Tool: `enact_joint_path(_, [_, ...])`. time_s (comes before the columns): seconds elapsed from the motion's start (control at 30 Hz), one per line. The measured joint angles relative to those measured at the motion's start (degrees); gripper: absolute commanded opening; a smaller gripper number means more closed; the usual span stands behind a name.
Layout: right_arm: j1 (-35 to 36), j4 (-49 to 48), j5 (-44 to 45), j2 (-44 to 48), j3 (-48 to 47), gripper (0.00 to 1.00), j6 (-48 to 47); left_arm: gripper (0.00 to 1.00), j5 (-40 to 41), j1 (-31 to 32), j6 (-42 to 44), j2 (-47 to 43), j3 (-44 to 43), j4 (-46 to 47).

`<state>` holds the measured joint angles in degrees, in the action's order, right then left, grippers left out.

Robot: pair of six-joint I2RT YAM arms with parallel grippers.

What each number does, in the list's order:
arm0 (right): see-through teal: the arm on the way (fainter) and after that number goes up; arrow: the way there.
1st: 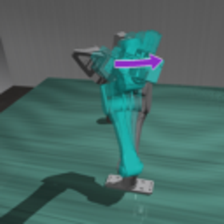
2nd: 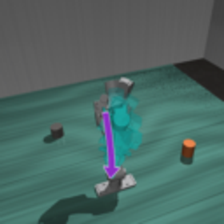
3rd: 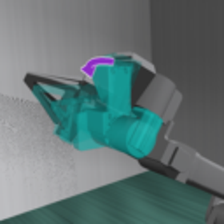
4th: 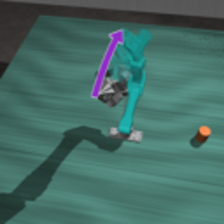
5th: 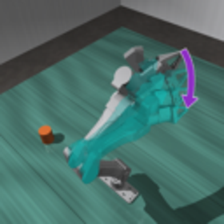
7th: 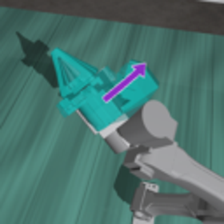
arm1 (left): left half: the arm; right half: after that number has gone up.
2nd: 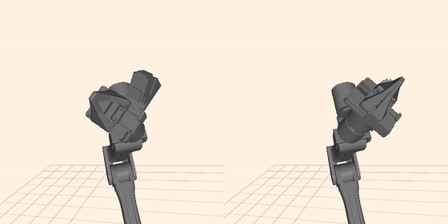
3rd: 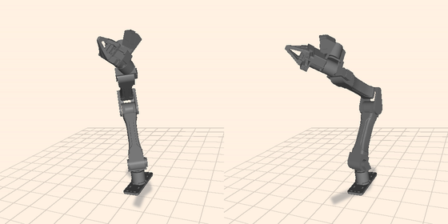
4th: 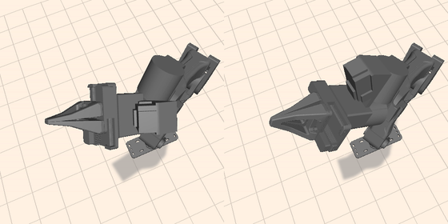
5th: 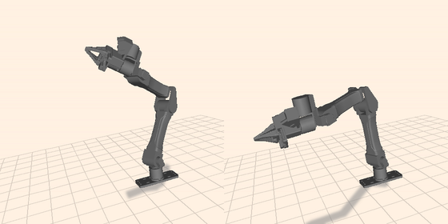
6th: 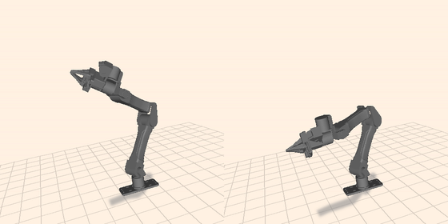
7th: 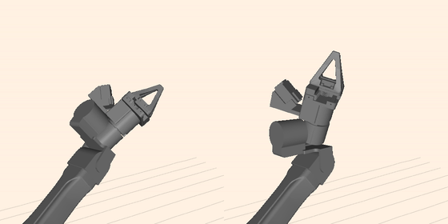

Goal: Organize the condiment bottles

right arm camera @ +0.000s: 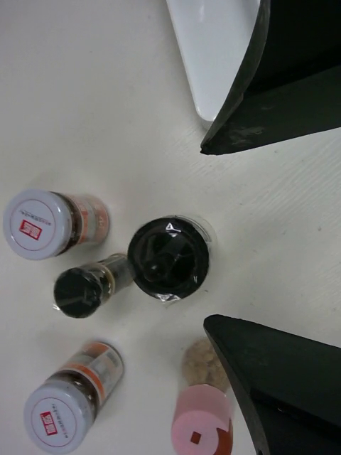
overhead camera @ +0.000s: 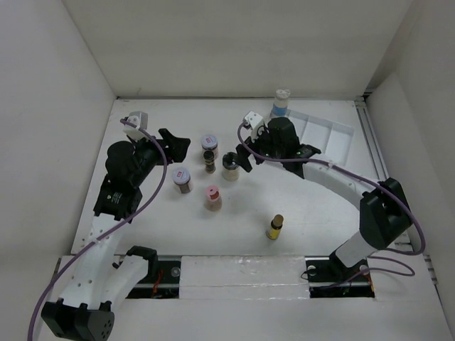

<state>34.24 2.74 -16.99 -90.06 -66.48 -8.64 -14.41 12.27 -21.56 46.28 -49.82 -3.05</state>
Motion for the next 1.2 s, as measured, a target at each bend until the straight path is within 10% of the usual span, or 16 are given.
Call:
enact_joint_path(0.47, [4.9,0.2,-0.9,-12.1,-5.3,0.99,-0.6,0.81,0.9,0.0,0.0,-0.4,0.0,-0.3])
enact_joint_path(0.63, [5.4,-0.3,2.2,-14.3,-7.2,0.71,-0.2,0.81,0.9,0.0,0.0,-1.2,0.0,-0.3])
enact_joint_path(0.93, [5.4,-0.7,6.4,-14.6,-7.3,0.86,0.8,0.81,0.2,0.0,0.0,-1.4,0.0,-0.2])
enact_joint_path(1.2, [5.4,-0.5,8.3,-14.9,-7.3,0.55,1.2,0.81,-0.2,0.0,0.0,-1.4,0.0,-0.2])
